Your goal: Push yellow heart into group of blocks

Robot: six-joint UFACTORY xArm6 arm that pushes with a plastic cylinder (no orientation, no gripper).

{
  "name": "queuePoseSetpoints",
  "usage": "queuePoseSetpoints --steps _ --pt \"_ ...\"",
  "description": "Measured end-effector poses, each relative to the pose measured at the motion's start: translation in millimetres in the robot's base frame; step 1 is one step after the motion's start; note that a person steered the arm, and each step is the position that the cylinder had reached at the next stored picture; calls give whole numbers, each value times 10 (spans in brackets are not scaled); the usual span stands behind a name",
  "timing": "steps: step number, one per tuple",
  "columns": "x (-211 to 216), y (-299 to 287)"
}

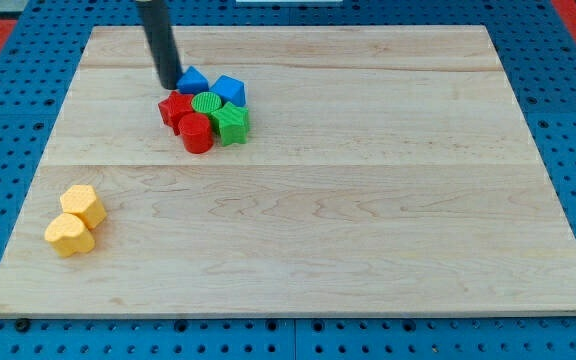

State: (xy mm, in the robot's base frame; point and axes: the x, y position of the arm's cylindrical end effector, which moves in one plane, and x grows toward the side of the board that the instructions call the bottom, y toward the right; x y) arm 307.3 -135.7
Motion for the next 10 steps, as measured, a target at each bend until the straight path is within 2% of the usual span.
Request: queuePoseSetpoints --steps 1,2,3,4,6,10 --pt "187 -356" --pt "473 -953" --pt "921 -1471" --pt "1557 -1492" --pt "2417 -1239" --pt "2450 201"
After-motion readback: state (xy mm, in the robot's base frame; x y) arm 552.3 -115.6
